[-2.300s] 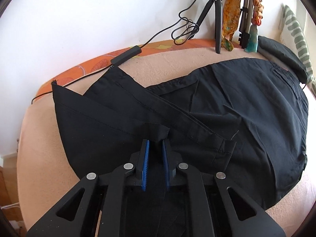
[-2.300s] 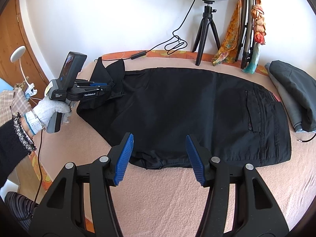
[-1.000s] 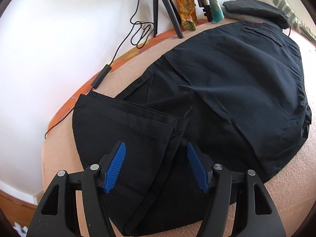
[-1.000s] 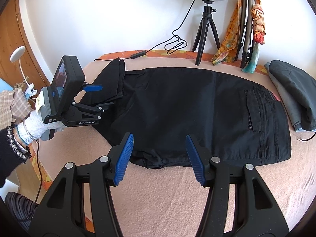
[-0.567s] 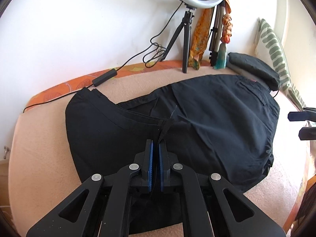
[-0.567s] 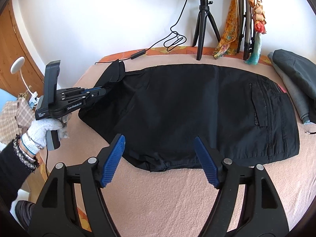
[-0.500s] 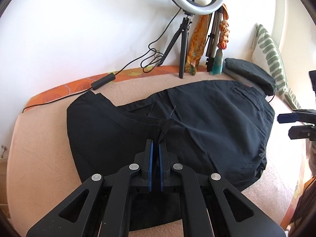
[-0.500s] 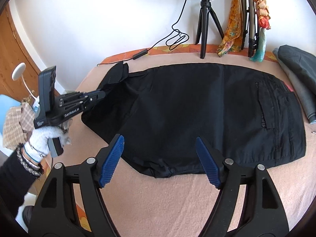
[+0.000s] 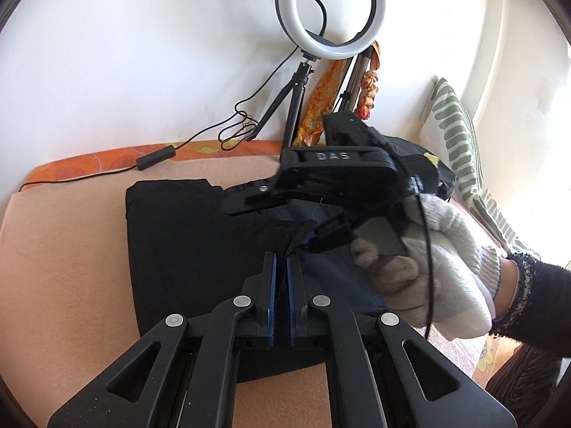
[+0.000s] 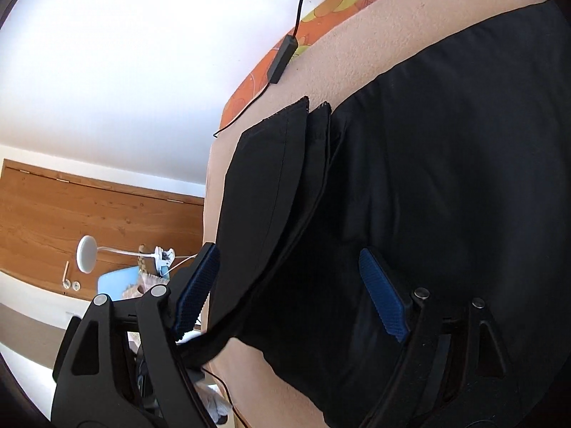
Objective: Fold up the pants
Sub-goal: 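Grasp the folded trouser edge with the right tool and lift it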
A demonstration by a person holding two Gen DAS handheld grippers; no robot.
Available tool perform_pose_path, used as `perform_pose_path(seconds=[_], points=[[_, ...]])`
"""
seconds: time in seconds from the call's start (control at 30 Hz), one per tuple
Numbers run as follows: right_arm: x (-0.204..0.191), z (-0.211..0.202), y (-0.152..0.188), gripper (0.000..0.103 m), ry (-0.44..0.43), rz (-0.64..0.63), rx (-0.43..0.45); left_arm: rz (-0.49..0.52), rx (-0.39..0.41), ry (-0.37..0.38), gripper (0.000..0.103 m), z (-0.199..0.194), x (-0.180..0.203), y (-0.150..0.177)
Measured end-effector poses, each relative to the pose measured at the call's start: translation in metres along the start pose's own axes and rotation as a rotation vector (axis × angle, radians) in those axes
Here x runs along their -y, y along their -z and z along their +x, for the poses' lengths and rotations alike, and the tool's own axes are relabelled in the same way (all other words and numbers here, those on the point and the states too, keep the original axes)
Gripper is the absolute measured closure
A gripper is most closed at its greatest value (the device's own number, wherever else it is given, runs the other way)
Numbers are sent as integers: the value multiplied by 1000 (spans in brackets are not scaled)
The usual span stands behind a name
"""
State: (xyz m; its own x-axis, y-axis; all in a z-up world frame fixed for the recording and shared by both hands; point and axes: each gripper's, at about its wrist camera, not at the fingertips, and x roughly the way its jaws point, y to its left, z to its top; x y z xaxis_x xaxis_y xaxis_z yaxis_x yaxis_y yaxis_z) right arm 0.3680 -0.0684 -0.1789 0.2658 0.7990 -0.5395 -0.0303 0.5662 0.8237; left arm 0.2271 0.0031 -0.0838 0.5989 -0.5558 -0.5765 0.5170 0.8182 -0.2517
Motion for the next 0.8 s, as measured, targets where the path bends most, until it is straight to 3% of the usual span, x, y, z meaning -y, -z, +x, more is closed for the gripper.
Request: perform_pose_path(seconds=[0.1, 0.2, 0.23, 0.27, 0.33, 0.57, 0.63, 0.7, 0.8], points=[[-8, 6, -8, 21, -30, 16, 24, 13, -14, 8, 99, 3, 6, 1], [-21, 4, -10, 41, -4, -22, 37, 35, -39, 19, 99, 8, 15, 5], [-27, 3, -9, 53, 37, -48, 36, 46, -46, 19, 99, 10, 19, 6], [-31, 3, -8, 71, 75, -76, 30, 56, -52, 22, 99, 12, 22, 7], [-39, -2, -3, 93, 151, -136, 35, 58, -57, 40, 99, 14, 28, 8], [-52, -58, 7, 98, 277, -247, 121, 62, -75, 137, 99, 21, 58, 0], [-49, -78, 2, 98, 315, -274, 140, 62, -80, 151, 91, 15, 65, -3], [-42, -95, 0, 98, 332, -270, 152, 67, -70, 162, 73, 4, 71, -5], [-26, -117, 0, 98, 365, -256, 166, 96, -44, 103, 64, -12, 71, -5]])
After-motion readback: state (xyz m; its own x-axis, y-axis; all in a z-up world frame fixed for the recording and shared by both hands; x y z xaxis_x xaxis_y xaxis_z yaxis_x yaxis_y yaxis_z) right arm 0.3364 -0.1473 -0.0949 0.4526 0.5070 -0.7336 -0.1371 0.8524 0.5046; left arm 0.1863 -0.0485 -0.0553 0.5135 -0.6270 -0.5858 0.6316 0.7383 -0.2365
